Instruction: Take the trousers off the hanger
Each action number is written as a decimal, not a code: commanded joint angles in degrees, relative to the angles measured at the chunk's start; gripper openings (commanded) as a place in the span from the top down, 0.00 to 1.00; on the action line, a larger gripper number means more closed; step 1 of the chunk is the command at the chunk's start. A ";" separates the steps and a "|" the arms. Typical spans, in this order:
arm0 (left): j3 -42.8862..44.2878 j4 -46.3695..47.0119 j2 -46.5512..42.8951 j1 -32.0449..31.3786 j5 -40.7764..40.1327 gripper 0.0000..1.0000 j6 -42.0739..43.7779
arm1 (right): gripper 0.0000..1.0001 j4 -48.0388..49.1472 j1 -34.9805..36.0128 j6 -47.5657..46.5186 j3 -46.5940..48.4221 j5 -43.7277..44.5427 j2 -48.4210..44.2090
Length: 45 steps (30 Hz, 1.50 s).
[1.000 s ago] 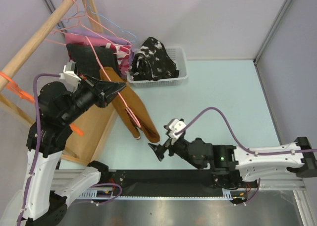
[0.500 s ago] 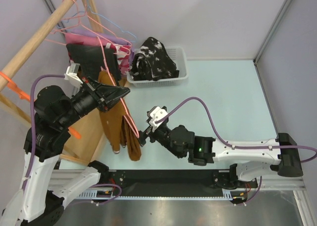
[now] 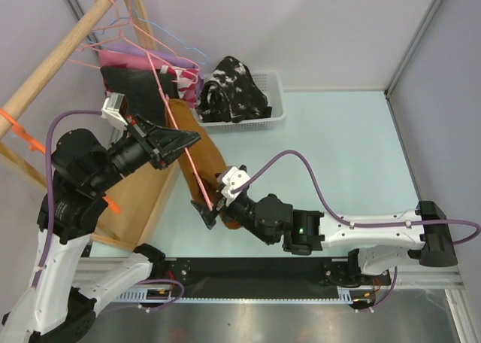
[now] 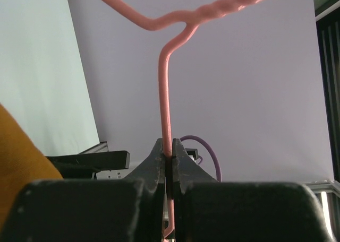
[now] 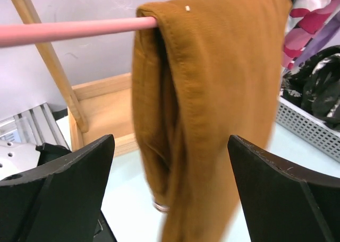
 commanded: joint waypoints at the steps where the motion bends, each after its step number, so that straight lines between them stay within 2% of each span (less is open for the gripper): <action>1: 4.06 12.07 -0.86 -0.64 2.21 1.00 0.30 | 0.07 1.04 -0.44 -0.39 2.81 3.95 -1.13; 6: 5.20 12.16 -0.51 -1.07 2.38 1.00 0.47 | 0.13 -2.38 -3.34 -0.21 4.49 3.09 -1.56; 9: 5.38 12.25 -0.24 -1.34 2.65 1.00 0.74 | 0.13 -5.72 -4.13 0.22 5.01 -0.16 -2.79; 23: 5.56 13.22 0.28 -1.87 3.70 1.00 0.83 | 0.10 -6.96 -5.36 1.37 3.70 -7.64 -4.81; 30: 5.91 13.57 0.46 -2.39 3.79 1.00 0.91 | 0.09 -6.79 -6.41 2.43 0.53 -6.76 -6.14; 37: 6.35 13.57 0.37 -2.74 3.70 1.00 0.91 | 0.09 -6.70 -8.09 2.51 2.02 -7.47 -4.12; 45: 6.17 13.39 0.46 -3.01 3.61 1.00 1.00 | 0.09 -7.58 -6.86 1.37 5.54 -7.30 -0.78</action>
